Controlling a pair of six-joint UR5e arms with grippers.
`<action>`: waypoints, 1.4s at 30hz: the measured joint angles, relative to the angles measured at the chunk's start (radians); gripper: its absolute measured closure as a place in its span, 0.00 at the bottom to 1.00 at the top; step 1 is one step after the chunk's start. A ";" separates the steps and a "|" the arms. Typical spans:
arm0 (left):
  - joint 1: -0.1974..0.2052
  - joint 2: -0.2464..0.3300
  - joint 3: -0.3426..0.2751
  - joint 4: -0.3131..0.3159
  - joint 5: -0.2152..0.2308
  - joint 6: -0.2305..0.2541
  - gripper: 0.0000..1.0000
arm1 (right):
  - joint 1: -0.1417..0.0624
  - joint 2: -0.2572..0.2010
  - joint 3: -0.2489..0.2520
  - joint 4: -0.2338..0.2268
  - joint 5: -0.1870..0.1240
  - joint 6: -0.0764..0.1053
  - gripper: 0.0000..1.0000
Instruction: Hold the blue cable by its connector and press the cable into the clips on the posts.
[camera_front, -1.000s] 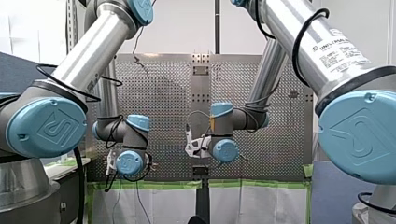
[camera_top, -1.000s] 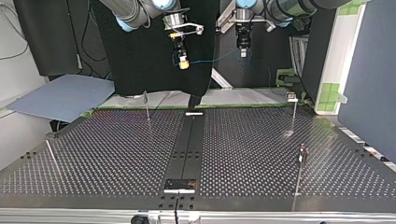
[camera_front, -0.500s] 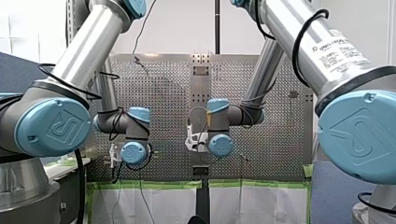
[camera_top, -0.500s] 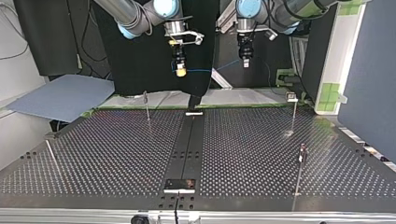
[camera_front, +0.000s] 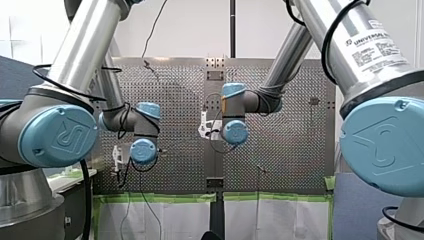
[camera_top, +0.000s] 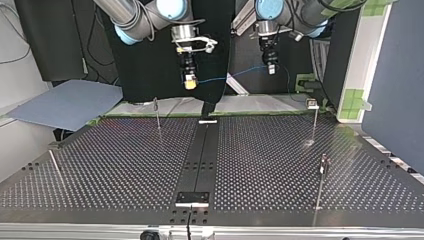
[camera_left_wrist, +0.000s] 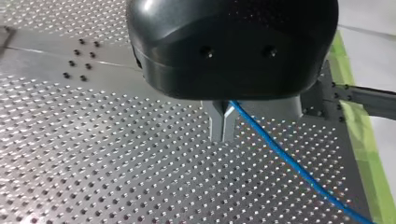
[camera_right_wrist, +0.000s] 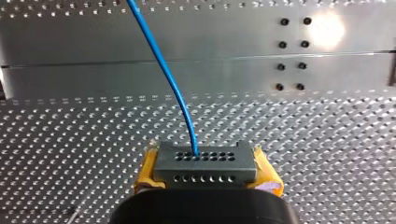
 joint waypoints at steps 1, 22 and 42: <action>0.001 0.008 0.001 -0.008 -0.001 -0.003 0.98 | -0.001 -0.008 0.000 0.008 -0.002 0.000 1.00; 0.010 0.188 0.088 -0.188 -0.076 -0.015 0.98 | -0.027 -0.112 -0.012 0.038 -0.096 0.014 1.00; 0.009 0.357 0.141 -0.339 -0.085 -0.038 0.98 | -0.061 -0.098 -0.099 0.054 -0.184 0.032 1.00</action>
